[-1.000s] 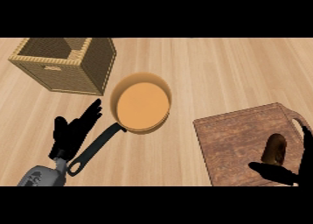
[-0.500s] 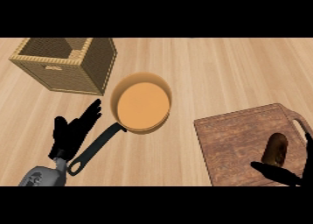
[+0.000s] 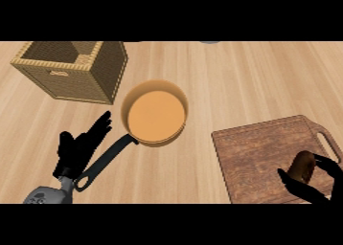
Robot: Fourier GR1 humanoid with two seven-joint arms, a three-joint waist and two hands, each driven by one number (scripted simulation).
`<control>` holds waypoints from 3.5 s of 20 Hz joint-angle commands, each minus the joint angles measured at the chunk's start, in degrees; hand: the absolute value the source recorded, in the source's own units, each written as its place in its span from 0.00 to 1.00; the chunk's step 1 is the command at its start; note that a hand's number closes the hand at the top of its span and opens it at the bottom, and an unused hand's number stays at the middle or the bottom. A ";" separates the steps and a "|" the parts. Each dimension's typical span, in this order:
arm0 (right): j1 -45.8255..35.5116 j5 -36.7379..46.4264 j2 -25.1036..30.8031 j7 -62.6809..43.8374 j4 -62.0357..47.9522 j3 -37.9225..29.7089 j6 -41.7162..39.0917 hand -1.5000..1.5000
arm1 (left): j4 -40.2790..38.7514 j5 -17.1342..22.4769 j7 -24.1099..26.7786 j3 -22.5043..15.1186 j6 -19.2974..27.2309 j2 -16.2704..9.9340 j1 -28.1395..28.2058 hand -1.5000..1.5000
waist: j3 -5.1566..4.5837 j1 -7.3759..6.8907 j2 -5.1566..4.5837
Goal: Pick the sweet potato from the cutting board and place it in the pot
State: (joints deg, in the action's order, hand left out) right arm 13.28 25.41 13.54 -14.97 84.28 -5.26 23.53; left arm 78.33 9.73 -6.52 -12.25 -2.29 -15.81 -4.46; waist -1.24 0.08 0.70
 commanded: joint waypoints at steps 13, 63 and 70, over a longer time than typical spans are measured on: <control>0.49 -20.23 -10.61 27.90 7.41 11.82 -17.62 1.00 | -2.16 -0.46 -0.21 1.28 -0.23 1.75 -2.51 0.50 | 1.39 0.42 -0.23; -68.38 29.66 -13.53 -37.63 -13.45 32.30 -36.74 1.00 | -1.02 -4.75 -2.53 4.06 -4.18 5.22 -3.15 0.50 | 1.13 -2.15 -1.13; -72.93 14.57 -13.53 -44.29 -27.33 32.42 -42.36 1.00 | -2.92 -6.01 -1.69 3.52 -3.45 6.66 -4.54 0.50 | 1.09 -3.27 -1.50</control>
State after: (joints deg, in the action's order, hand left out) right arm -58.41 46.66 0.13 -54.52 63.94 26.50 -15.18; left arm 77.48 3.74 -8.48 -9.15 -5.47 -9.45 -7.23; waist -0.11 -2.60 -0.49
